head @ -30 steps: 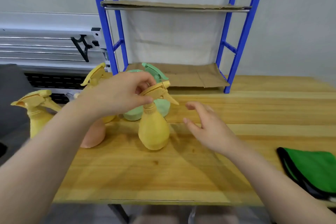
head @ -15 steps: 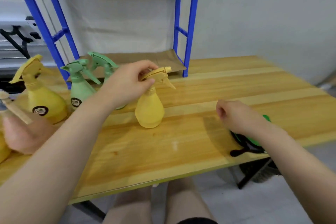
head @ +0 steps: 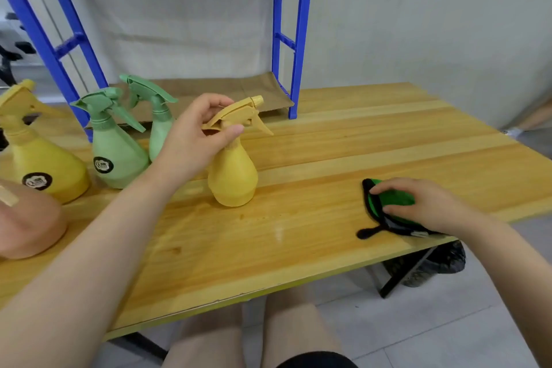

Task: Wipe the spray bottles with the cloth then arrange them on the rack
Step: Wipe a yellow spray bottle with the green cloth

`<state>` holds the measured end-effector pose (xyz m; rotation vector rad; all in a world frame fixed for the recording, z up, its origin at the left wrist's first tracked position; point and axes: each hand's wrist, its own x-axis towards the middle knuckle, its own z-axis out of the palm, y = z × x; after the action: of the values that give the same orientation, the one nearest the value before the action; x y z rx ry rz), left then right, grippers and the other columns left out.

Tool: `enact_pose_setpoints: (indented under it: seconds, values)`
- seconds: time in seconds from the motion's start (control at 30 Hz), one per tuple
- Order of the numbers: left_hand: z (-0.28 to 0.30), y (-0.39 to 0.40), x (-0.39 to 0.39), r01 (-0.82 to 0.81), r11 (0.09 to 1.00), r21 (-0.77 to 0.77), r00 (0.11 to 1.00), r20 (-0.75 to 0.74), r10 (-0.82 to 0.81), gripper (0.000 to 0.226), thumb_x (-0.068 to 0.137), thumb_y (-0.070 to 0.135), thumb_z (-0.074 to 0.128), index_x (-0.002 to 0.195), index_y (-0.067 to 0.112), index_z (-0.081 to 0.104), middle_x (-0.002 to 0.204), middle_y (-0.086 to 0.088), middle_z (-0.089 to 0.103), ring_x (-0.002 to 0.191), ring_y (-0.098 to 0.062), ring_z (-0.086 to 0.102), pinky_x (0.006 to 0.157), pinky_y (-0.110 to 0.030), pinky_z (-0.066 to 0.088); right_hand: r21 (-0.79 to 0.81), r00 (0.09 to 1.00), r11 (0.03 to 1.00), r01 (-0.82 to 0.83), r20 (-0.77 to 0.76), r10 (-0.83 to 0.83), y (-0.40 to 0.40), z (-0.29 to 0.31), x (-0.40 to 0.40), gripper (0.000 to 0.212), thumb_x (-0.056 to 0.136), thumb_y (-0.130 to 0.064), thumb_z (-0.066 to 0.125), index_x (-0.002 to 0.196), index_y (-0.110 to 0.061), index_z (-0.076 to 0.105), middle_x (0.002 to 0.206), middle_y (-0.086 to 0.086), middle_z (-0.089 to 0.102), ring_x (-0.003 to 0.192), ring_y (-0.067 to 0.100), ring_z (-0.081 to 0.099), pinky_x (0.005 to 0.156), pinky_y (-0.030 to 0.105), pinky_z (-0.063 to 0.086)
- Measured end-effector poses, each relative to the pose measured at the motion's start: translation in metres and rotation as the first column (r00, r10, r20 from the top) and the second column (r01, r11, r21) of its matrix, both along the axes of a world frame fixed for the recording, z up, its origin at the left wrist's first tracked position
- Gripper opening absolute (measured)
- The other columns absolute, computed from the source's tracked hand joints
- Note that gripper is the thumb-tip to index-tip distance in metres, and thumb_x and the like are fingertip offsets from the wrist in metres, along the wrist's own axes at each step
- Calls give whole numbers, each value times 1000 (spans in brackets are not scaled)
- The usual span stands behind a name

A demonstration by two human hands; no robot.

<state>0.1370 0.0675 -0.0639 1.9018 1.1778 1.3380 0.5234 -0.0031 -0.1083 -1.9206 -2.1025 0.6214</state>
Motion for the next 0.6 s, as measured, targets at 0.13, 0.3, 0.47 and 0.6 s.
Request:
enact_pose_setpoints:
  seconds: [0.13, 0.3, 0.47, 0.6]
  values:
    - [-15, 3, -7, 92, 995, -39, 987, 138, -86, 35, 82, 19, 75, 110, 26, 55, 108, 4, 66, 103, -12, 63, 90, -33, 49, 104, 999, 994, 43, -16, -42, 10, -19, -4, 43, 90, -30, 68, 130, -38, 55, 146, -15, 46, 136, 11, 41, 110, 28, 34]
    - [-23, 1, -5, 225, 967, -117, 948, 255, -190, 26, 81, 20, 69, 104, 16, 55, 107, 0, 73, 107, -13, 66, 84, -22, 51, 161, 993, 984, 81, 71, -94, 26, -23, -16, 43, 90, -34, 68, 130, -20, 62, 147, -10, 45, 134, 15, 44, 108, 29, 34]
    - [-28, 4, -4, 202, 972, -124, 951, 262, -164, 28, 83, 22, 67, 109, 15, 58, 110, -5, 70, 107, -14, 65, 88, -26, 52, 350, 993, 931, 102, 27, -118, 39, -32, -39, 26, 90, -20, 69, 114, -10, 71, 120, 0, 65, 106, 17, 60, 89, 20, 39]
    - [-35, 9, -10, 122, 989, -78, 960, 264, -98, 27, 81, 33, 69, 106, 29, 62, 106, 4, 68, 104, -15, 63, 90, -30, 50, 442, 987, 882, 161, -97, -132, 52, -43, -68, 27, 91, -23, 68, 114, -9, 72, 111, 3, 71, 104, 20, 64, 88, 26, 47]
